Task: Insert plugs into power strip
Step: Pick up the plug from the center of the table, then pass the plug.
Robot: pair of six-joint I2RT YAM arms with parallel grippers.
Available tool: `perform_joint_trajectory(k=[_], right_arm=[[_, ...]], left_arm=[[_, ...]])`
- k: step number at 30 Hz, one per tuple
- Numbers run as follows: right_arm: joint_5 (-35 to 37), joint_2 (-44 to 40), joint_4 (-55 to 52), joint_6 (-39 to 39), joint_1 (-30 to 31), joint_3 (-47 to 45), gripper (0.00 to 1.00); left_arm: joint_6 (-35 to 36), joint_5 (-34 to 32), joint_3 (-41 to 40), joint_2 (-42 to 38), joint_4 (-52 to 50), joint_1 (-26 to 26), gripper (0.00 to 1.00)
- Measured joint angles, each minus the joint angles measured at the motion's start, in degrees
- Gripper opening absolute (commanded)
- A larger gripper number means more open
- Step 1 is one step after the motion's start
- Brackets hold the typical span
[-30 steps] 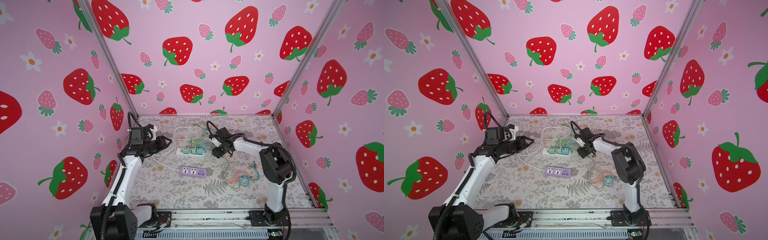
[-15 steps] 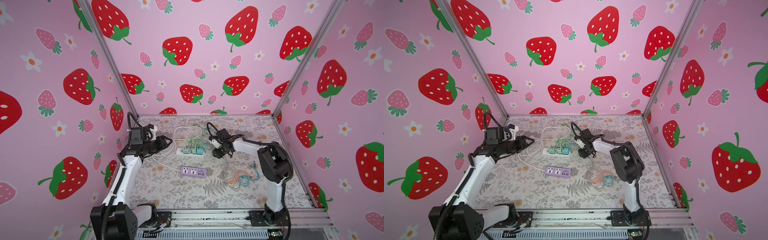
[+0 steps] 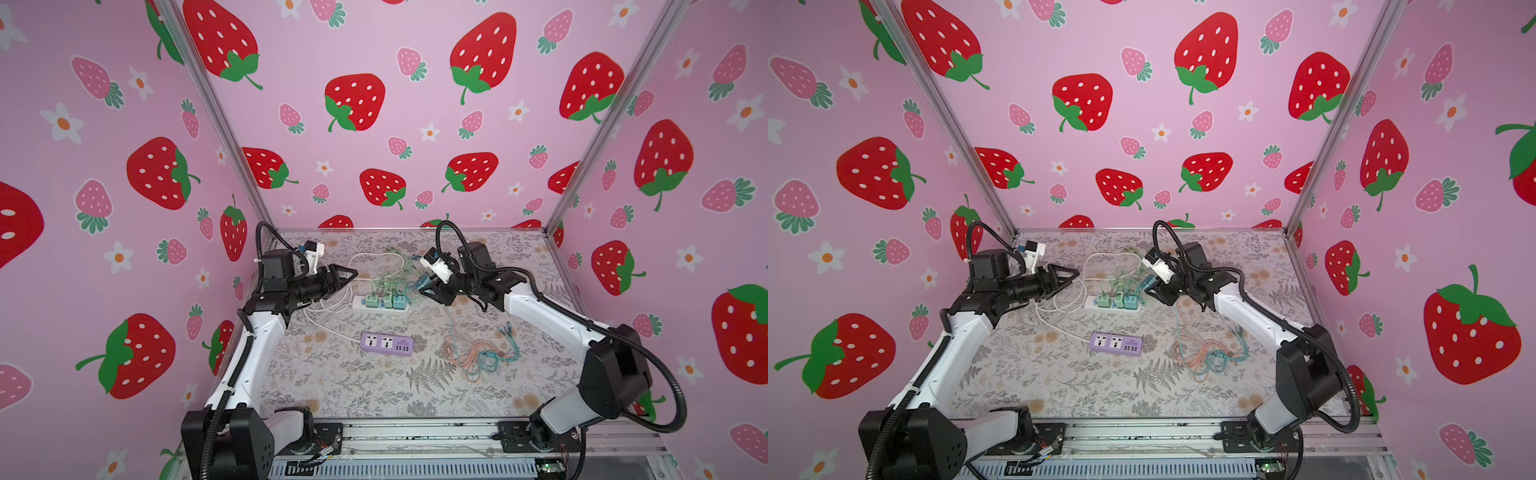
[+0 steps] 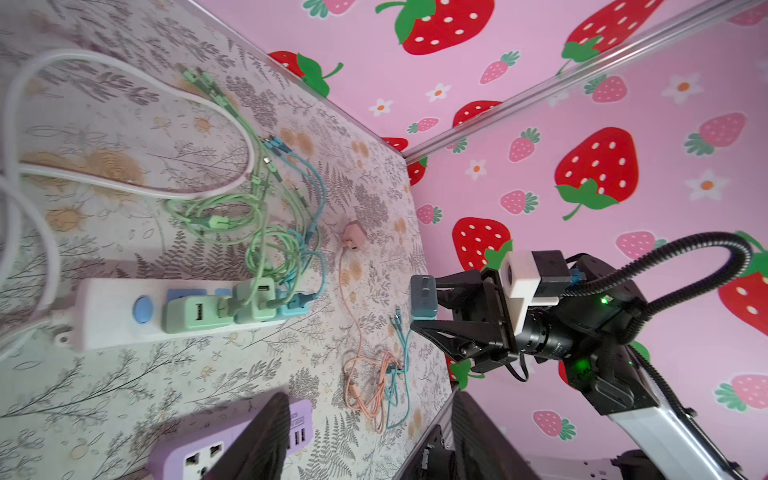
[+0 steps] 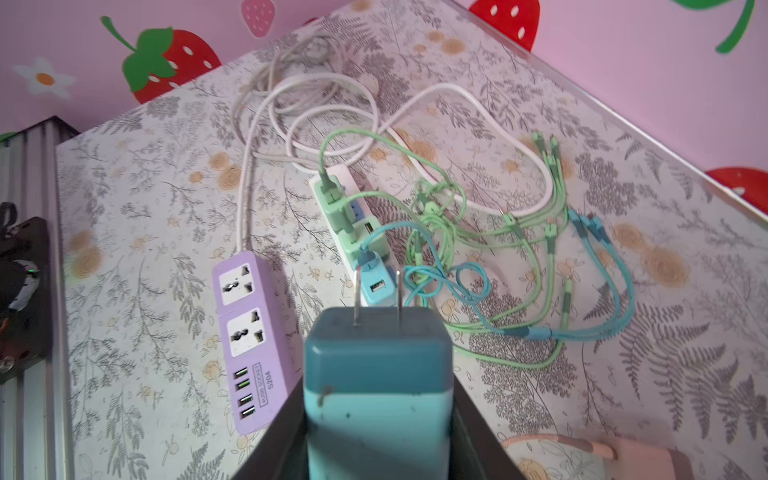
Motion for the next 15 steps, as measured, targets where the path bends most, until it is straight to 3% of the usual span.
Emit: perform_joint_trajectory(k=[8,15], right_arm=[[-4.4,-3.7,2.4,-3.8,3.4,-2.9,0.18],[-3.6,-5.0,2.4,-6.4,7.4,-1.6,0.18]], left_arm=[[0.9,3.3,5.1,2.9,0.0,-11.6,0.65],[2.1,4.1,8.9,7.3,-1.0,-18.5,0.64]])
